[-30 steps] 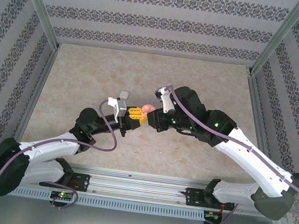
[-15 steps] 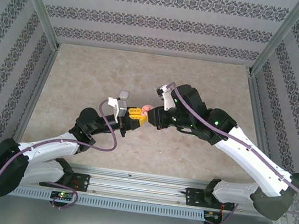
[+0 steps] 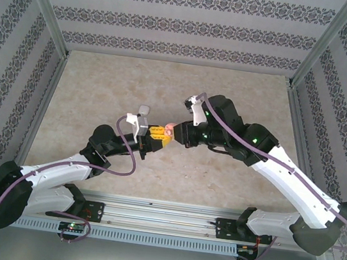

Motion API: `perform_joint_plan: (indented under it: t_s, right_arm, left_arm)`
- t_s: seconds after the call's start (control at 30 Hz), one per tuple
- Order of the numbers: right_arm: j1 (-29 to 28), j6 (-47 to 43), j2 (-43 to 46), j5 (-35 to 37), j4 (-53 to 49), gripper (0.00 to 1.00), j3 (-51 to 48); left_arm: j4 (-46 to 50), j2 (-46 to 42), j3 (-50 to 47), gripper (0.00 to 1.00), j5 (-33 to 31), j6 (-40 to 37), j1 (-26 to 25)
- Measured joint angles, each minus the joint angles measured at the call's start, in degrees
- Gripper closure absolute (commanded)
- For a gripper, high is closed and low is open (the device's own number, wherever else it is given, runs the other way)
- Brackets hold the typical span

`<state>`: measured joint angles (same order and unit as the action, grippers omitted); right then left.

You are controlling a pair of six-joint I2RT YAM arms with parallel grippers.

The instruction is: Insert the wireless bluetooth earbuds into the charging case

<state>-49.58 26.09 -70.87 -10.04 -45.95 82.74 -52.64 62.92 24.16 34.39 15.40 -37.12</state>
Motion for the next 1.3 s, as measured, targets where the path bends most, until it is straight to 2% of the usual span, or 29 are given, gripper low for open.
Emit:
perform_joint_plan:
  t_s: [0.17, 0.23, 0.77, 1.3]
  right_arm:
    - [0.0, -3.1, -0.3, -2.1, -2.0, 0.65, 1.9]
    - [0.0, -4.5, -1.0, -3.2, -2.9, 0.64, 2.7]
    - [0.3, -8.0, -5.4, -3.8, -7.6, 0.78, 5.4]
    - [0.3, -0.3, -4.7, -1.4, -4.8, 0.79, 3.1]
  left_arm:
    - [0.5, 0.0, 0.9, 1.00, 1.0, 0.3, 0.0]
    - [0.7, 0.1, 1.4, 1.00, 1.6, 0.5, 0.0]
    - [1.7, 1.2, 2.4, 1.00, 4.2, 1.6, 0.0]
    - [2.7, 2.1, 2.6, 1.00, 4.0, 1.8, 0.0]
